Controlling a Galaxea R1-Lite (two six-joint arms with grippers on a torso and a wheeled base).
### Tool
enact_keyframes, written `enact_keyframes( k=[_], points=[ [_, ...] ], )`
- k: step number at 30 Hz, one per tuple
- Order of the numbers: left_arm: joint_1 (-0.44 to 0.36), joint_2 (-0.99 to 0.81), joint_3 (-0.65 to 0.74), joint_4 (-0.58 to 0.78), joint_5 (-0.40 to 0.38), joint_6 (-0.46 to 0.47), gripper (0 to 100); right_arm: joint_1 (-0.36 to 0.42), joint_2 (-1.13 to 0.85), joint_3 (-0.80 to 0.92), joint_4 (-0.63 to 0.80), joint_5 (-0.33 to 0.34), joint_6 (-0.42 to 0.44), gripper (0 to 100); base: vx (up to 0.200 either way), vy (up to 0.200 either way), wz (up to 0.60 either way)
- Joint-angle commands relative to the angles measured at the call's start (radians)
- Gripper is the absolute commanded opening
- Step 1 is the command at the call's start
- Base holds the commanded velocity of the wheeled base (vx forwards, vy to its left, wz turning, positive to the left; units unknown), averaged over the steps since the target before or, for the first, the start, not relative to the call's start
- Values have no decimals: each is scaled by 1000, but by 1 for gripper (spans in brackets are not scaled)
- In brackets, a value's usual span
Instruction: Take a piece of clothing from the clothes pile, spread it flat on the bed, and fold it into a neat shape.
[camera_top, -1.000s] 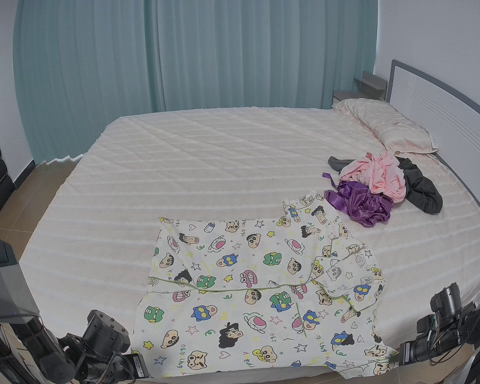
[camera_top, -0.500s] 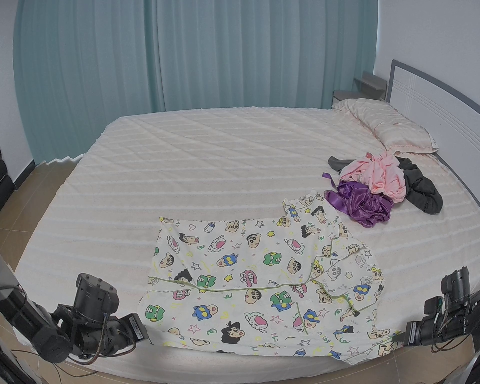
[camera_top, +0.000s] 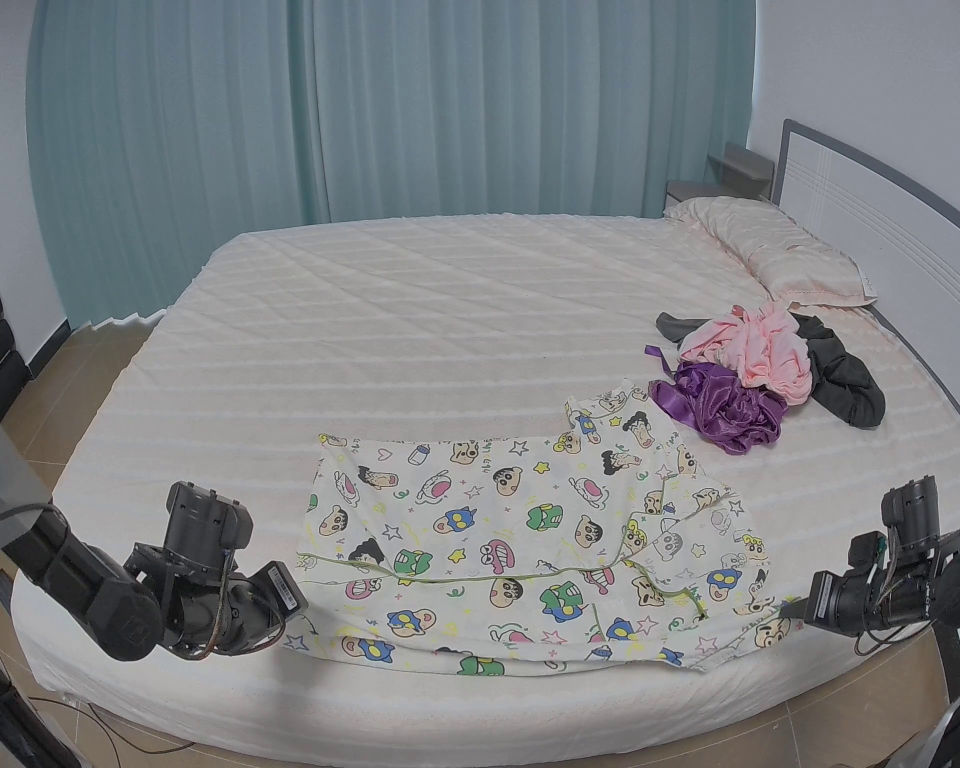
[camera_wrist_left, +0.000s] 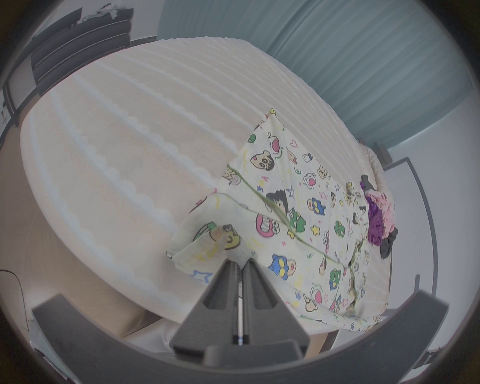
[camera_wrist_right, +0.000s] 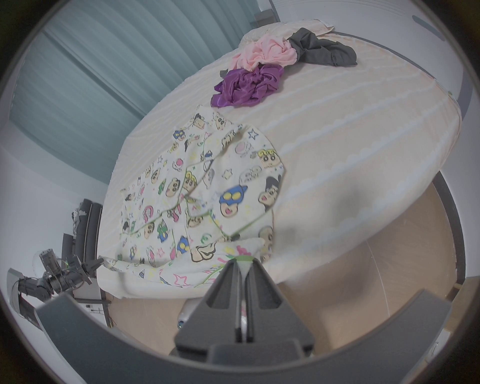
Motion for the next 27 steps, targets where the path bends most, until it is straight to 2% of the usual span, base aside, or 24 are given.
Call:
enact_keyframes(
  k=[1, 10, 17, 22, 27],
  points=[
    [41, 80, -79, 13, -3, -18, 0, 4, 91, -87, -1, 1, 26, 0, 0, 0, 0],
    [88, 171, -174, 14, -6, -19, 0, 11, 233, -232, -11, -2, 78, 0, 0, 0, 0],
    [94, 245, -266, 16, -6, -27, 0, 22, 345, -287, -144, -16, 127, 0, 0, 0, 0],
    [96, 294, -344, 54, -6, -54, 0, 33, 400, -316, -175, -42, 131, 0, 0, 0, 0],
    [100, 315, -399, 95, -6, -88, 0, 50, 417, -360, -187, -43, 208, 0, 0, 0, 0]
  ],
)
